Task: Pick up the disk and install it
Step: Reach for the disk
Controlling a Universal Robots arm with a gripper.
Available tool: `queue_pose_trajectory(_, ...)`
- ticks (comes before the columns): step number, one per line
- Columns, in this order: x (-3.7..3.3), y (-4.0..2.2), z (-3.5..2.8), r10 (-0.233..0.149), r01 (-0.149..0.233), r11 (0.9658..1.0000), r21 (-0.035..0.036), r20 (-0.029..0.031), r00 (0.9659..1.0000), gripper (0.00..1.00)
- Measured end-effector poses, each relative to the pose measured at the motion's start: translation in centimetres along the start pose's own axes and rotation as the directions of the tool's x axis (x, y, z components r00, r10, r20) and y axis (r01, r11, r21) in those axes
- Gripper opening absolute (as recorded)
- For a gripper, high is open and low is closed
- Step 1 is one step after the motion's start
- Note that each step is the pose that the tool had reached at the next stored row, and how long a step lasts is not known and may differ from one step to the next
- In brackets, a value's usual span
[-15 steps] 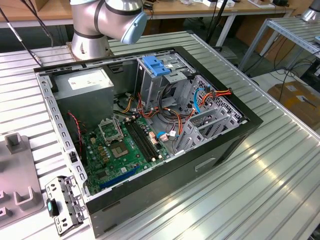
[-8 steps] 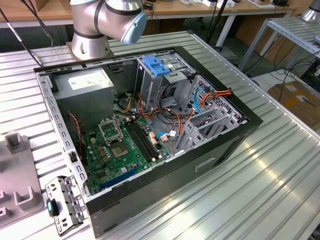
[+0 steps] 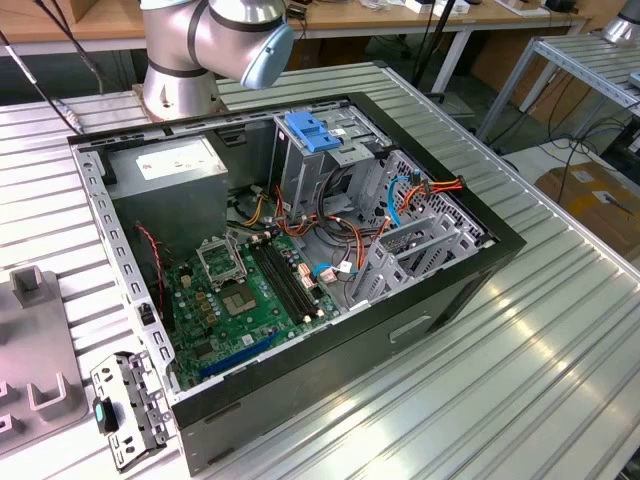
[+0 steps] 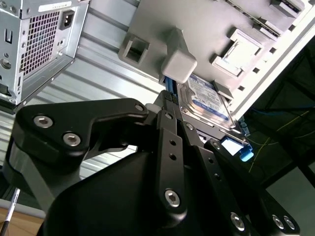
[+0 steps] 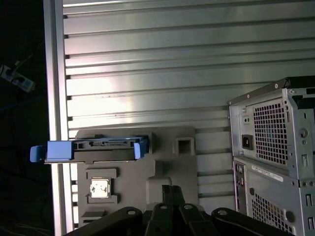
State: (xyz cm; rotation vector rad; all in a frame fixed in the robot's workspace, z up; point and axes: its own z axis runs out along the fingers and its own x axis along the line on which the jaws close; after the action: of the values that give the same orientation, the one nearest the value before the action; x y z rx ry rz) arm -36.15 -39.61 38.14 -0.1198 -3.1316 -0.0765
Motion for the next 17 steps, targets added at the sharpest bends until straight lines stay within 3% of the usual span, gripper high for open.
queue_pose_trajectory(8,1.20,-0.06,0.04,0.000,0.000,1.0000,-0.0006,0.0000,1.0000,0.11)
queue_pose_trajectory(17,3.54,0.47,0.22,0.000,0.000,1.0000,-0.0009,-0.0001,1.0000,0.11)
